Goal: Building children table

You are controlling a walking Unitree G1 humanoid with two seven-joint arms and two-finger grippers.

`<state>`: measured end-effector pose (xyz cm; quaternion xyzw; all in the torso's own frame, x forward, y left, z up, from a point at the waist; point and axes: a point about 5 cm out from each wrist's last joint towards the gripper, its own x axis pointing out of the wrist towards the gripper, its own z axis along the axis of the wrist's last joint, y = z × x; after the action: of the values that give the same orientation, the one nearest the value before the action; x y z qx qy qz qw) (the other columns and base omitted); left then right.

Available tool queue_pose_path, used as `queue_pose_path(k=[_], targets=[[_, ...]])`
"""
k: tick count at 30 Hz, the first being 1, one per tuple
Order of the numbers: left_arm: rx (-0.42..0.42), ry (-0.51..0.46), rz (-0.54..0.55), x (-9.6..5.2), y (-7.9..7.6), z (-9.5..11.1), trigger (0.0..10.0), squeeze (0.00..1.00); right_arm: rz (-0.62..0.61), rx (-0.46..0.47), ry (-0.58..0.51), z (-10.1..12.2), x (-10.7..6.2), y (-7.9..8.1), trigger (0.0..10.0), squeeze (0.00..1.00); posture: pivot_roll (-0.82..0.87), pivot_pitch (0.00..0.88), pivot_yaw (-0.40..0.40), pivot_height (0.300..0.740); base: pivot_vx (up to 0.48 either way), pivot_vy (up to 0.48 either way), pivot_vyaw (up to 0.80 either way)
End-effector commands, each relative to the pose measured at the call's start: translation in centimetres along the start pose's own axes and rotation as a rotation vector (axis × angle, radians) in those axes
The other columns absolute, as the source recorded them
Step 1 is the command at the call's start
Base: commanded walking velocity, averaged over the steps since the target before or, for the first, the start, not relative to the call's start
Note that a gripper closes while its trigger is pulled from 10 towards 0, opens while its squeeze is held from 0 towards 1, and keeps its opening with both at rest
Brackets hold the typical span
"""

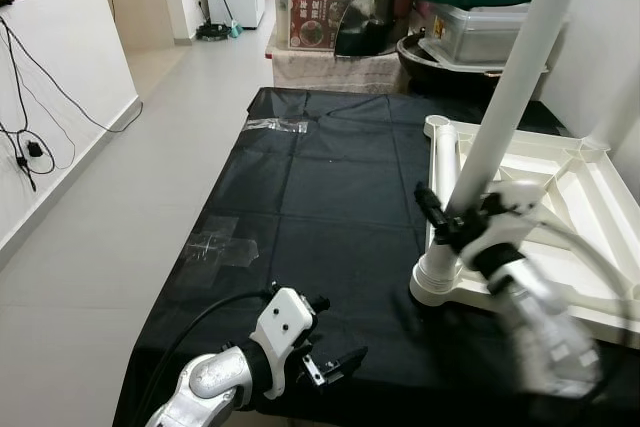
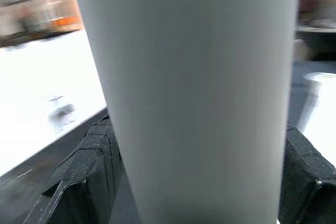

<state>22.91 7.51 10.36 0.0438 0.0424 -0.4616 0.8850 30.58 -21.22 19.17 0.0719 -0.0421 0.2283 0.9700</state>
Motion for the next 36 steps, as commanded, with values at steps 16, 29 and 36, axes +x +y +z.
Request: queue_pose_path(k=[16,29,36], targets=[[0.002,-0.002,-0.003,0.2,0.1,-0.3,10.0,0.00,0.819,-0.005,0.234,-1.0,3.5,4.5,0.0,0.00,0.22,0.000,-0.070,0.740,0.000,0.000,0.00],[-0.004,-0.003,-0.013,0.3,-0.1,-0.5,10.0,0.00,0.116,-0.089,0.046,-1.6,4.2,2.3,0.0,0.00,0.20,0.000,-0.060,0.740,0.000,0.000,0.00],[-0.008,0.003,-0.038,0.4,-0.2,-0.6,10.0,0.00,-0.870,-0.143,-0.022,-1.2,-1.8,0.5,0.0,0.00,0.18,0.000,-0.046,0.740,0.000,0.000,0.00]])
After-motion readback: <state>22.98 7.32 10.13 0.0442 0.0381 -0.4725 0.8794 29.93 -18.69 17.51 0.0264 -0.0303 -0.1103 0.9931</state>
